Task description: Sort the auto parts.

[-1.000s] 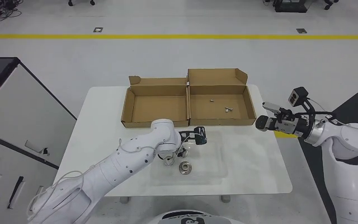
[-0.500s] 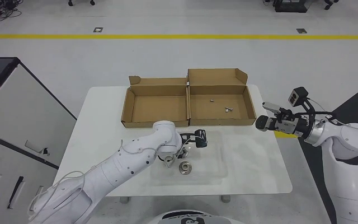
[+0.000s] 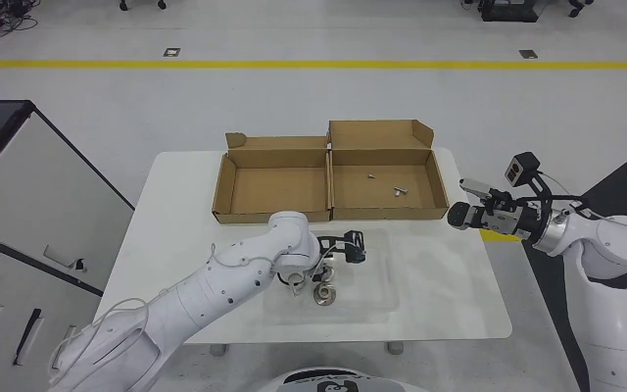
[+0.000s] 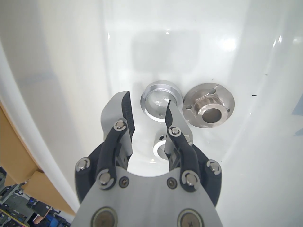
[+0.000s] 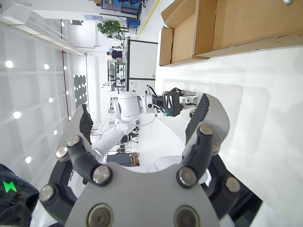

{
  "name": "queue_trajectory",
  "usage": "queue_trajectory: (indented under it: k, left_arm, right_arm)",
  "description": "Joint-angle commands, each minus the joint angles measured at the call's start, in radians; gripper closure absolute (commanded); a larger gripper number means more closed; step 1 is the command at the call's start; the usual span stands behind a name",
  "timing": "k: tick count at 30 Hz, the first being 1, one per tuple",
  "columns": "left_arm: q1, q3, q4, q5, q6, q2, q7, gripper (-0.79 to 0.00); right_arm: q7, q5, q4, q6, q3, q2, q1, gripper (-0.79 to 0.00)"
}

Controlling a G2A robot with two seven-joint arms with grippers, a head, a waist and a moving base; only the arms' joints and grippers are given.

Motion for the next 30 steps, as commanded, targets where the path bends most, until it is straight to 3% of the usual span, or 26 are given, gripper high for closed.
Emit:
queue_trajectory:
  k: [1,25,28,30]
  left_arm:
    - [-0.003,0.001,0.008,-0.001,0.004,-0.002,0.004,-0.360]
    - [-0.032,0.043,0.068,-0.011,0.001,-0.028,0.014,-0.320]
    - [-0.032,0.048,0.076,-0.014,0.001,-0.030,0.013,-0.292]
    - [-0.033,0.051,0.080,-0.015,0.002,-0.032,0.014,-0.231]
  right_arm:
    - [0.000,0.000,0.000,0.000,0.000,0.000,0.000,-0.785]
    - [0.000,0.000,0.000,0.000,0.000,0.000,0.000,-0.785]
    - [0.000,0.000,0.000,0.000,0.000,0.000,0.000,-0.785]
    - [0.000,0.000,0.000,0.000,0.000,0.000,0.000,-0.785]
